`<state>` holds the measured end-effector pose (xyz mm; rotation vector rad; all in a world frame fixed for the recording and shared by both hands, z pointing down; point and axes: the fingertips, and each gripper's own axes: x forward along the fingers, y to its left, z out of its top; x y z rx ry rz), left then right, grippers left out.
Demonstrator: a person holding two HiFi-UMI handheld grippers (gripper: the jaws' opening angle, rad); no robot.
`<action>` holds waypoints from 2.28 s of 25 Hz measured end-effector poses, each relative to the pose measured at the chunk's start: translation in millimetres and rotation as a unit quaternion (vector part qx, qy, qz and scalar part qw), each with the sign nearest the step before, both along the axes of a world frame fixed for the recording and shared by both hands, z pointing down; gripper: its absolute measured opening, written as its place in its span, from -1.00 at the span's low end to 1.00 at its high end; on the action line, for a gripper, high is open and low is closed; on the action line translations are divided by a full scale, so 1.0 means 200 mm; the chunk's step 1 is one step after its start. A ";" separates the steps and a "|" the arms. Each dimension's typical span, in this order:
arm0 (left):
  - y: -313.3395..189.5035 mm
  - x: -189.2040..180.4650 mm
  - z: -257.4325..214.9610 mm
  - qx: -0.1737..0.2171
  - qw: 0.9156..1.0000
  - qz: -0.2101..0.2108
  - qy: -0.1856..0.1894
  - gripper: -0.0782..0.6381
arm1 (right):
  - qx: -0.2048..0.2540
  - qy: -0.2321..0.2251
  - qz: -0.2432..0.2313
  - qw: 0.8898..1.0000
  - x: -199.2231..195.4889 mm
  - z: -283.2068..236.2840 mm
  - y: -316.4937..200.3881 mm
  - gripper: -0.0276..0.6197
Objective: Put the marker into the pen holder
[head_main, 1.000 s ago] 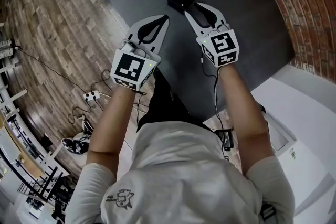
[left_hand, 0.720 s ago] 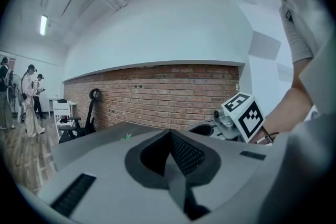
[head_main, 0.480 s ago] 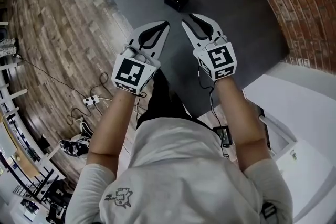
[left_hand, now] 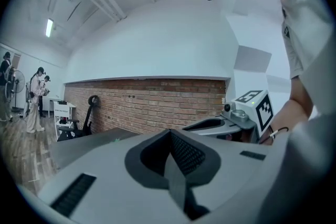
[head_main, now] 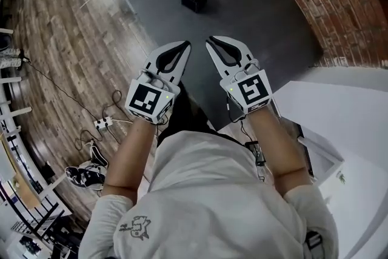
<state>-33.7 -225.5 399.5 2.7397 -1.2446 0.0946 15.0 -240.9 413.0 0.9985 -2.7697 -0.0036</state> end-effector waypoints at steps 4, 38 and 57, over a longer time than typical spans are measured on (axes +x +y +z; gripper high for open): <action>0.14 0.03 -0.08 0.011 1.000 -0.006 0.003 -0.75 | 0.015 -0.005 -0.019 1.000 0.01 -0.11 0.18 -0.85; 0.72 -0.20 -0.29 0.018 1.000 -0.019 -0.005 -0.75 | 0.030 -0.035 -0.022 0.999 0.00 -0.40 0.68 -0.90; 1.10 -0.64 -0.33 0.029 0.999 0.045 0.012 -0.75 | 0.063 -0.021 0.041 0.997 -0.35 -0.56 1.07 -0.90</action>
